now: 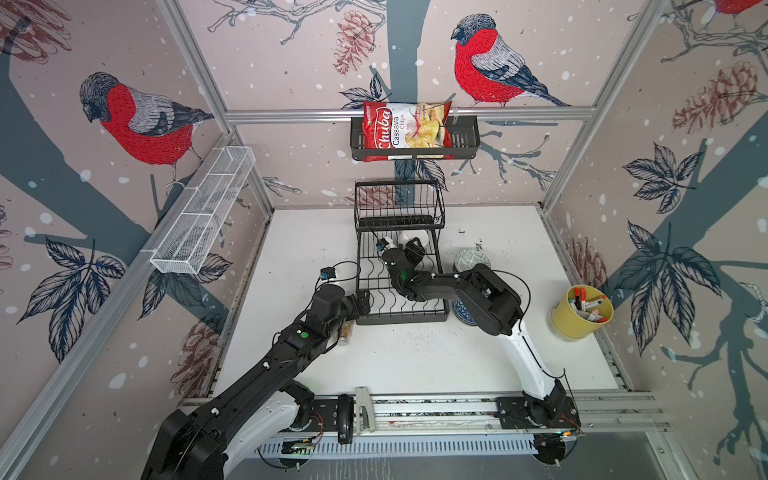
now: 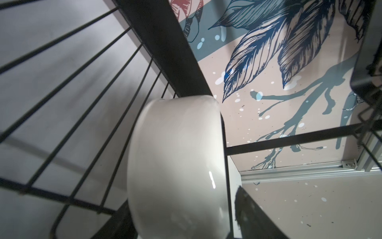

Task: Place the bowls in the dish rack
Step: 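Carry the white bowl to the far end of the rack with the right gripper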

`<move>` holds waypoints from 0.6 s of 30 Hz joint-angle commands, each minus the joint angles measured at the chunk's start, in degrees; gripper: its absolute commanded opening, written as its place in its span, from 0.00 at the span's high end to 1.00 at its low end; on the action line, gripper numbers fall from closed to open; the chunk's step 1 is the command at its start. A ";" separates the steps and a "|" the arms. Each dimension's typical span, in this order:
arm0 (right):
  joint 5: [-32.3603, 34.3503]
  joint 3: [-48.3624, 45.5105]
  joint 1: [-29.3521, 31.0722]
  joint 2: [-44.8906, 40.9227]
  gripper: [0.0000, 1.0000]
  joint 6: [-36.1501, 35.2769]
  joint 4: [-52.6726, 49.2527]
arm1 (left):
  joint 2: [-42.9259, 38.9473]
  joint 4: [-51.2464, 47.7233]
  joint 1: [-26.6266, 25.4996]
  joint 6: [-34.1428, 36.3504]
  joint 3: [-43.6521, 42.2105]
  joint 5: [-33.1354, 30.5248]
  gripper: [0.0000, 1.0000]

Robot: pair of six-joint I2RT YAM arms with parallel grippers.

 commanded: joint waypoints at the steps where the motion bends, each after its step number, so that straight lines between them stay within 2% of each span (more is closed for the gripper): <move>1: 0.28 1.59 0.06 0.52 0.24 2.98 -1.83 | -0.73 -0.63 0.15 -0.25 -0.48 -0.84 0.05; 11: -2.37 6.90 -0.16 0.62 0.03 14.13 -14.04 | -2.02 -1.16 0.17 -0.72 -1.21 -0.97 0.05; 18: -4.84 8.69 -0.47 0.88 0.00 18.97 -19.83 | -3.29 -1.84 0.17 -0.91 -1.72 -1.14 0.05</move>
